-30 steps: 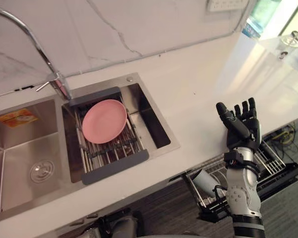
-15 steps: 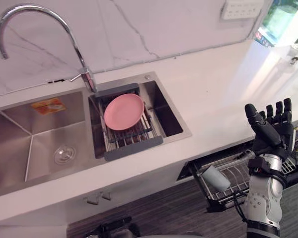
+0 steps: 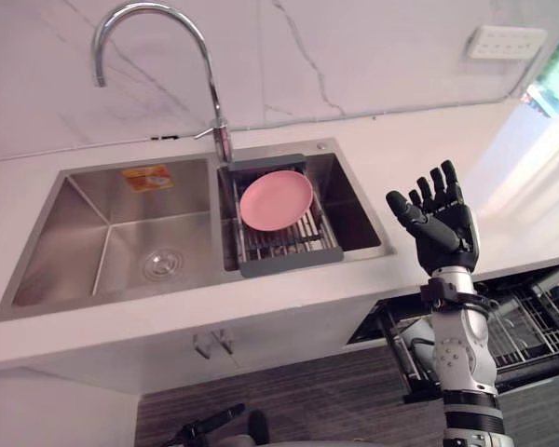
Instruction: Walk over to the sink, pick up the cup, carry it to the dishwasher, place the cup inside the dishwasher, then close the dishwasher door
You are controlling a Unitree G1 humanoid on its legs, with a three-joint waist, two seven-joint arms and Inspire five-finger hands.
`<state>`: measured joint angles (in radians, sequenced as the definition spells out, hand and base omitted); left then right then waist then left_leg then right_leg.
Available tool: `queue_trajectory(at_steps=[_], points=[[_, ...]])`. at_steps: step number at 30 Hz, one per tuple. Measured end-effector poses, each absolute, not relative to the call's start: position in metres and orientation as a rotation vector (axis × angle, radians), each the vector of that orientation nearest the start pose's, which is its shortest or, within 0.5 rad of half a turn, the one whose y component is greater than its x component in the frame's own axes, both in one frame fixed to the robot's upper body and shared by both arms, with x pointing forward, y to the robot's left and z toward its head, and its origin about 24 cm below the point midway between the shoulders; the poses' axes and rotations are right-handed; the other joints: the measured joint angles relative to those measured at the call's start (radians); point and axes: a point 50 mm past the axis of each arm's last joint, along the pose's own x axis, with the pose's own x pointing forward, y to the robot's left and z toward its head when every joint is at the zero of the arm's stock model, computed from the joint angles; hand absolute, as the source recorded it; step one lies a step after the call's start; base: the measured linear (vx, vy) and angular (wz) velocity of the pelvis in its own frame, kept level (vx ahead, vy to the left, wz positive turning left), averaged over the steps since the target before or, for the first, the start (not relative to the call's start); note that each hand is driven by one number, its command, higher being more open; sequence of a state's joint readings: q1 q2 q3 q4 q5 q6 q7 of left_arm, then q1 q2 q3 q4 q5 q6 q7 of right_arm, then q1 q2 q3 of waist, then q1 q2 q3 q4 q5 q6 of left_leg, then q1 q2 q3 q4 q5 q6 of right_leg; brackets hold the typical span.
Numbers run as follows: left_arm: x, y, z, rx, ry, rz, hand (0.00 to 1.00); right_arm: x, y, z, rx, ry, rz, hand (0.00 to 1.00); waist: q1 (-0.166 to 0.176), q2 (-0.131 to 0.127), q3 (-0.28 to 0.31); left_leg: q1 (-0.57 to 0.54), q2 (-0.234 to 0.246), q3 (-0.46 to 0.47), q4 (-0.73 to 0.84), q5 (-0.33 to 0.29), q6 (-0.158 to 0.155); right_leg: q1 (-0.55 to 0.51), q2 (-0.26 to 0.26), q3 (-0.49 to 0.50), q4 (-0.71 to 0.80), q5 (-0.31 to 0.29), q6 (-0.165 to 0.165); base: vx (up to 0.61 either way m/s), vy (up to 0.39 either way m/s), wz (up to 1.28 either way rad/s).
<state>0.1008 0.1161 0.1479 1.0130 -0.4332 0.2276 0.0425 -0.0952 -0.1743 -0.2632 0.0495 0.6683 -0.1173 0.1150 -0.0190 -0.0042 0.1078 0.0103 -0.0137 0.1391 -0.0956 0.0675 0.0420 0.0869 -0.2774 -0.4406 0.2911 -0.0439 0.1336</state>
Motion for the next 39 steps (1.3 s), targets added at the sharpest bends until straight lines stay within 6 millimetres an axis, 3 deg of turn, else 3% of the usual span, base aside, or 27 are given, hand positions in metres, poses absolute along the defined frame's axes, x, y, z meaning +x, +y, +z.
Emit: queue_trajectory(at_steps=[1,2,3,4,5,6,8,10,11,12,15,21,30,31,39], points=[[0.074,0.207,-0.165,-0.39,1.262,0.454,1.0,0.26,-0.245,0.08,0.476,-0.287,-0.151,1.0,-0.001,-0.004,0.002,0.002,0.0,-0.005,0.0,-0.01,-0.006,-0.021,-0.013,0.008,0.068,0.002,-0.018,0.01,0.051,0.82],[0.075,0.21,-0.165,-0.389,1.256,0.457,1.0,0.257,-0.249,0.078,0.475,-0.289,-0.178,1.0,-0.002,-0.023,0.003,0.01,-0.01,0.001,0.029,-0.025,0.0,-0.063,-0.04,0.06,0.17,0.002,-0.095,0.1,0.061,0.98],[0.078,0.211,-0.164,-0.383,1.249,0.453,1.0,0.25,-0.256,0.079,0.457,-0.299,-0.206,1.0,-0.006,-0.025,0.02,-0.02,-0.001,-0.01,0.153,-0.079,0.045,-0.122,-0.047,0.148,0.331,-0.018,-0.105,0.1,0.047,1.04],[0.075,0.216,-0.164,-0.36,1.256,0.464,1.0,0.246,-0.257,0.074,0.458,-0.281,-0.217,1.0,-0.006,-0.023,0.02,-0.011,0.0,-0.047,0.166,-0.09,0.048,-0.134,-0.024,0.21,0.345,-0.097,-0.083,0.11,0.001,1.01],[0.071,0.219,-0.164,-0.344,1.267,0.471,1.0,0.245,-0.255,0.073,0.458,-0.276,-0.217,1.0,-0.008,-0.023,0.021,-0.003,0.013,-0.063,0.163,-0.091,0.049,-0.15,0.012,0.246,0.306,-0.135,-0.08,0.03,-0.002,0.61],[0.065,0.224,-0.164,-0.337,1.283,0.487,1.0,0.246,-0.252,0.075,0.456,-0.281,-0.201,1.0,-0.002,-0.024,0.02,0.0,0.022,-0.061,0.155,-0.091,0.048,-0.17,0.051,0.284,0.213,-0.136,-0.075,0.04,-0.011,0.36],[0.047,0.228,-0.165,-0.344,1.338,0.514,1.0,0.248,-0.244,0.081,0.45,-0.302,-0.158,1.0,0.004,-0.042,0.011,0.01,0.016,-0.06,0.147,-0.089,0.04,-0.175,0.071,0.313,0.063,-0.092,-0.061,0.06,-0.053,0.18],[0.042,0.232,-0.164,-0.366,1.326,0.535,1.0,0.249,-0.239,0.086,0.441,-0.317,-0.13,1.0,0.006,-0.067,-0.004,0.018,-0.002,-0.061,0.134,-0.088,0.027,-0.155,0.087,0.322,-0.075,-0.007,-0.033,0.1,-0.125,0.25],[0.042,0.236,-0.163,-0.345,1.325,0.529,1.0,0.25,-0.236,0.089,0.446,-0.317,-0.114,1.0,0.007,-0.093,-0.018,0.023,-0.023,-0.055,0.125,-0.087,0.017,-0.141,0.088,0.325,-0.138,0.038,-0.032,0.15,-0.206,0.23],[0.038,0.231,-0.165,-0.351,1.348,0.513,1.0,0.251,-0.236,0.089,0.438,-0.308,-0.102,1.0,0.006,-0.077,-0.03,0.046,-0.006,-0.039,0.089,-0.076,-0.005,-0.121,0.103,0.325,-0.173,0.054,-0.019,0.13,-0.175,0.13],[0.035,0.227,-0.166,-0.336,1.358,0.497,1.0,0.252,-0.235,0.087,0.44,-0.295,-0.101,1.0,0.002,-0.055,-0.037,0.074,0.026,-0.02,0.022,-0.046,-0.041,-0.107,0.142,0.329,-0.232,0.075,-0.035,0.17,-0.138,-0.18],[0.038,0.227,-0.166,-0.277,1.363,0.444,1.0,0.251,-0.235,0.083,0.444,-0.266,-0.12,1.0,-0.011,-0.047,-0.036,0.101,0.044,0.004,0.01,-0.047,-0.062,-0.069,0.166,0.341,-0.289,0.09,-0.04,0.12,-0.058,-0.13],[0.042,0.226,-0.165,-0.22,1.373,0.391,1.0,0.248,-0.232,0.074,0.384,-0.209,-0.122,1.0,-0.021,-0.038,-0.03,0.108,0.04,0.03,0.01,-0.061,-0.069,-0.069,0.163,0.365,-0.299,0.093,-0.035,-0.01,-0.002,-0.06],[0.044,0.216,-0.169,-0.212,1.404,0.332,1.0,0.244,-0.237,0.072,0.331,-0.187,-0.126,1.0,-0.035,0.013,-0.046,0.112,0.061,0.079,0.01,-0.072,-0.072,-0.087,0.191,0.407,-0.312,0.109,-0.048,-0.02,-0.003,-0.03],[0.044,0.217,-0.169,-0.22,1.403,0.338,1.0,0.245,-0.231,0.07,0.334,-0.177,-0.103,1.0,-0.03,0.009,-0.044,0.115,0.061,0.057,0.015,-0.071,-0.072,-0.069,0.188,0.378,-0.314,0.11,-0.047,-0.01,-0.004,0.08]])
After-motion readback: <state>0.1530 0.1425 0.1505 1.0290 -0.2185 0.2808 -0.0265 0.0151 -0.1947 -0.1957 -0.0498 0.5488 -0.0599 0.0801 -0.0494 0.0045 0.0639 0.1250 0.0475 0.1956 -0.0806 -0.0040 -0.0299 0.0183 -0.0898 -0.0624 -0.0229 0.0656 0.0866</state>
